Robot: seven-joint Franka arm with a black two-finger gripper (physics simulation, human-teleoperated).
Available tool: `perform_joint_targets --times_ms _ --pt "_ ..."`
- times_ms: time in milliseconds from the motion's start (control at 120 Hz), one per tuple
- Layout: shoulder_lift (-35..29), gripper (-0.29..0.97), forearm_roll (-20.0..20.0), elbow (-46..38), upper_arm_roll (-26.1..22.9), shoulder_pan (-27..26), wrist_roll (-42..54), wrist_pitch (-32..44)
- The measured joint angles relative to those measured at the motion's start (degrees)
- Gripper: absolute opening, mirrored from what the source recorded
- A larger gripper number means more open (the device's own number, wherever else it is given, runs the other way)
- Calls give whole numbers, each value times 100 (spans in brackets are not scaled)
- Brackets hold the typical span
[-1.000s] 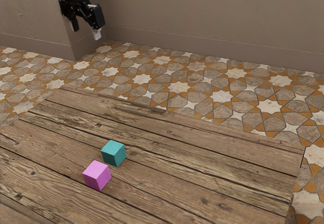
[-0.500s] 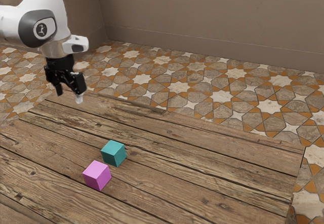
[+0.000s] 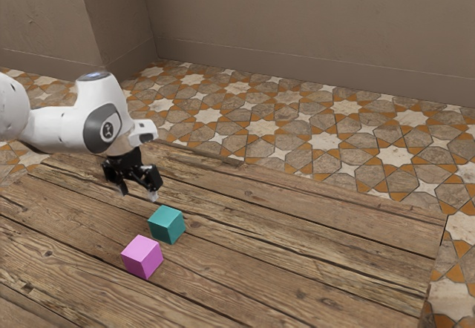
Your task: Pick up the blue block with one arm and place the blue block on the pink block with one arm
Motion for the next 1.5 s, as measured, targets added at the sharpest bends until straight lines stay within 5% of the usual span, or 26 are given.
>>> perform_joint_targets --times_ms 417,783,1375,1500 --pt "779 68 -295 379 -140 -183 -23 494" --pt "289 68 -334 -90 -148 -394 -52 557" --pt "778 68 -593 -68 -160 -405 -85 588" --pt "797 49 -620 -65 -165 -426 -86 592"
